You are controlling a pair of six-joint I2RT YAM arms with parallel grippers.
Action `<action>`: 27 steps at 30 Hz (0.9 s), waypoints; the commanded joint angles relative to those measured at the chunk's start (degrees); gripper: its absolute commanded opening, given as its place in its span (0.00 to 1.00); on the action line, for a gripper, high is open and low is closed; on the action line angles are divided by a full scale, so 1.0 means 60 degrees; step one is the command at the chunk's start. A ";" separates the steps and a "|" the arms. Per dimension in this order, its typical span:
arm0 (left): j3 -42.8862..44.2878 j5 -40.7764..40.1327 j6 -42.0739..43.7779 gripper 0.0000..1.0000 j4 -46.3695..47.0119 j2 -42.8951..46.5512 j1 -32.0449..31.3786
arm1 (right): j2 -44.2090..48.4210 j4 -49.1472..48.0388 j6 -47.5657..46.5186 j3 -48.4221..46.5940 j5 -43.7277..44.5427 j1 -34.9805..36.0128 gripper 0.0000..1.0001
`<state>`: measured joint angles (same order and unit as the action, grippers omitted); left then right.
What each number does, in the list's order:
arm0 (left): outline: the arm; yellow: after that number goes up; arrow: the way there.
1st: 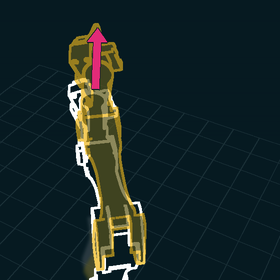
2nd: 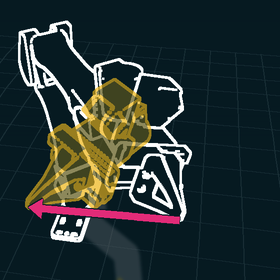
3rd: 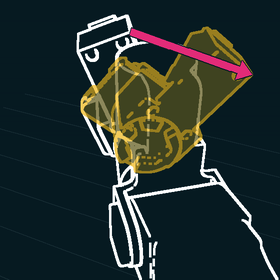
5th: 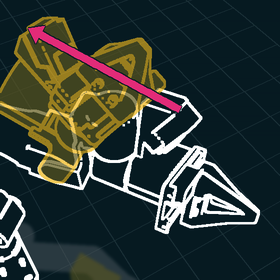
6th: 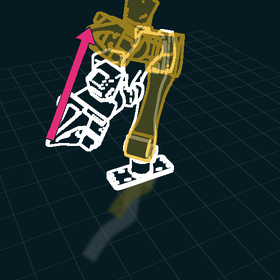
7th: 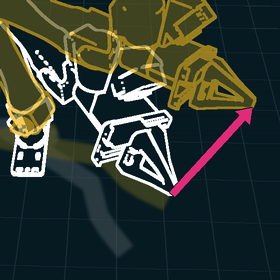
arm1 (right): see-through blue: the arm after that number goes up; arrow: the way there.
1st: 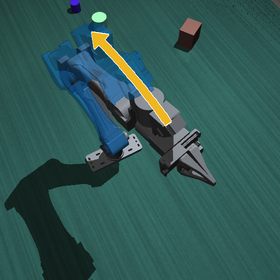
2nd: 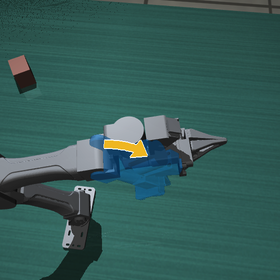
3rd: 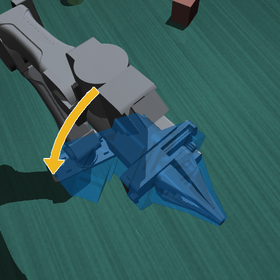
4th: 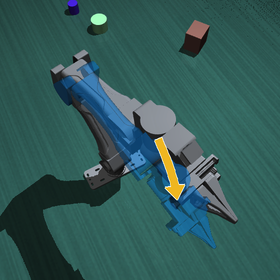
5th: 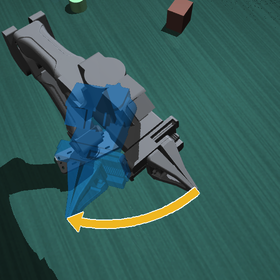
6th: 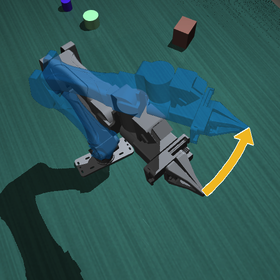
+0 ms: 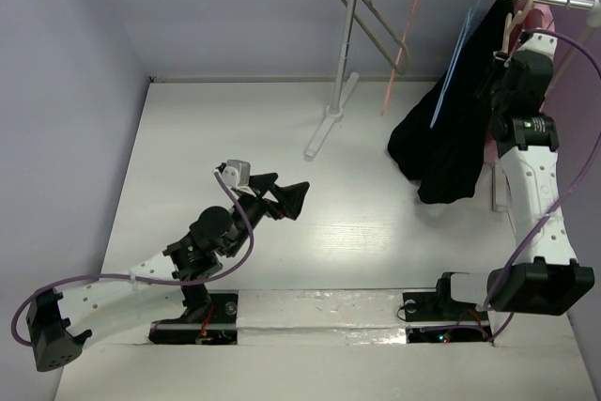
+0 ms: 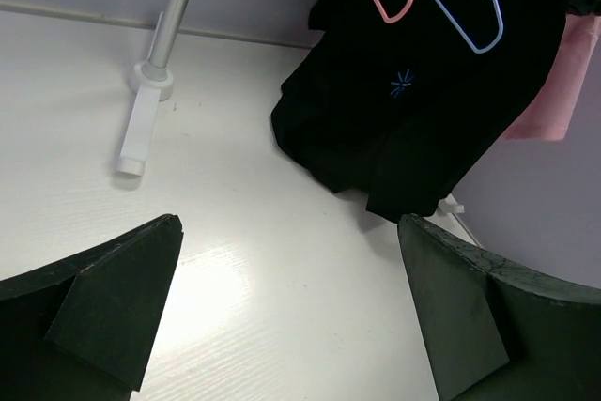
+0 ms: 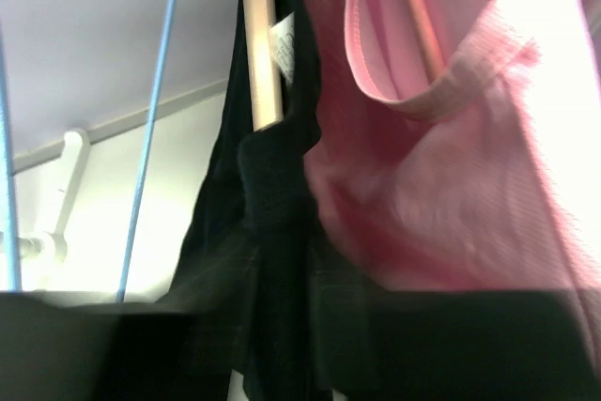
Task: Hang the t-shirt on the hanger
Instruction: Place the hanger at the clothesline, then reset both arms
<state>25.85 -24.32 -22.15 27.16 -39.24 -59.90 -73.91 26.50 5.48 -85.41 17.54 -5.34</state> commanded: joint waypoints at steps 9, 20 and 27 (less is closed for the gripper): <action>-0.0060 -0.0136 0.0000 0.99 0.0440 -0.0110 0.0037 | 0.2089 0.0138 0.1225 0.0376 -0.0285 -0.0120 1.00; 0.0057 -0.1000 0.0191 0.99 0.0104 -0.0198 0.0037 | 0.5984 0.1559 0.1929 0.2030 -0.3534 -0.0120 1.00; 0.1183 -0.0679 -0.0833 0.99 -0.0863 0.0021 0.0037 | 0.8578 0.1838 0.2572 0.2179 -0.5617 -0.0120 1.00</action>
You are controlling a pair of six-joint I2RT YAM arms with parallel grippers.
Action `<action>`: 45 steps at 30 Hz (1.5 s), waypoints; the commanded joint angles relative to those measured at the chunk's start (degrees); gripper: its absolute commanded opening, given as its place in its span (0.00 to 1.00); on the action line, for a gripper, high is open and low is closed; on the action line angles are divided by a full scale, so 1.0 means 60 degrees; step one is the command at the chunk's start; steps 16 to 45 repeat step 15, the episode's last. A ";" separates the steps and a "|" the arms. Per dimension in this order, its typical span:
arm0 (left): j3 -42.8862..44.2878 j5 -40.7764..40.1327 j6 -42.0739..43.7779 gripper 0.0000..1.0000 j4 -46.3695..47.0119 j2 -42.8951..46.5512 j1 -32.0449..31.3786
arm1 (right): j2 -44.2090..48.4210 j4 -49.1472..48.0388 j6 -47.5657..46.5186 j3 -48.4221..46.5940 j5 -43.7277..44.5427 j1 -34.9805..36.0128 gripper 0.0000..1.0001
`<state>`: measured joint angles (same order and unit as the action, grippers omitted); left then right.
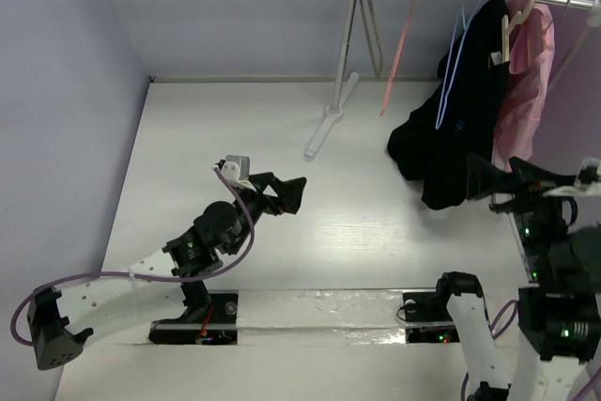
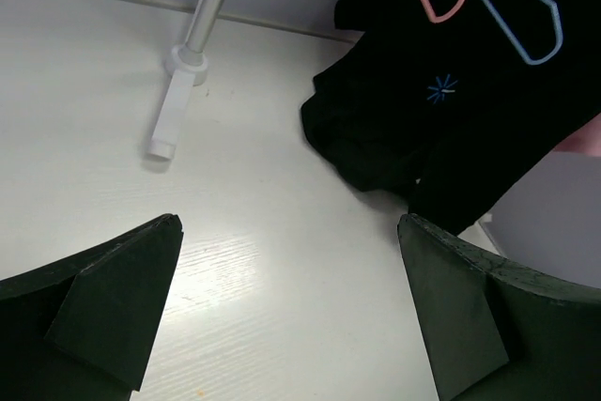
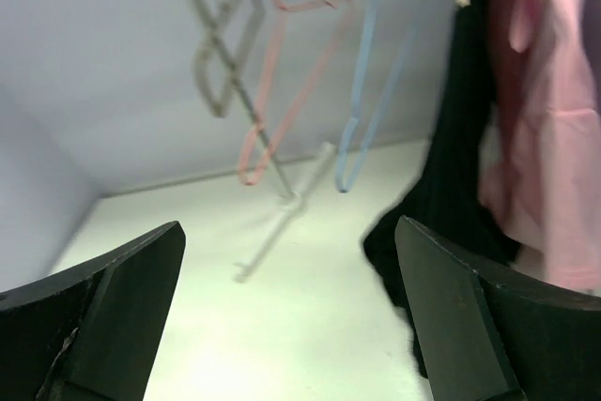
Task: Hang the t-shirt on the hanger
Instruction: Reset both arms
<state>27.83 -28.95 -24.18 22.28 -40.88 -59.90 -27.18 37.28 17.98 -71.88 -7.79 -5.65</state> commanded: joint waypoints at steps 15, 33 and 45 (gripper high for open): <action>0.3344 -0.0668 0.0310 0.99 -0.2424 0.1994 0.0037 | 0.2259 -0.0441 0.0344 0.0202 -0.1954 0.1059 1.00; 0.3344 -0.0668 0.0310 0.99 -0.2424 0.1994 0.0037 | 0.2259 -0.0441 0.0344 0.0202 -0.1954 0.1059 1.00; 0.3344 -0.0668 0.0310 0.99 -0.2424 0.1994 0.0037 | 0.2259 -0.0441 0.0344 0.0202 -0.1954 0.1059 1.00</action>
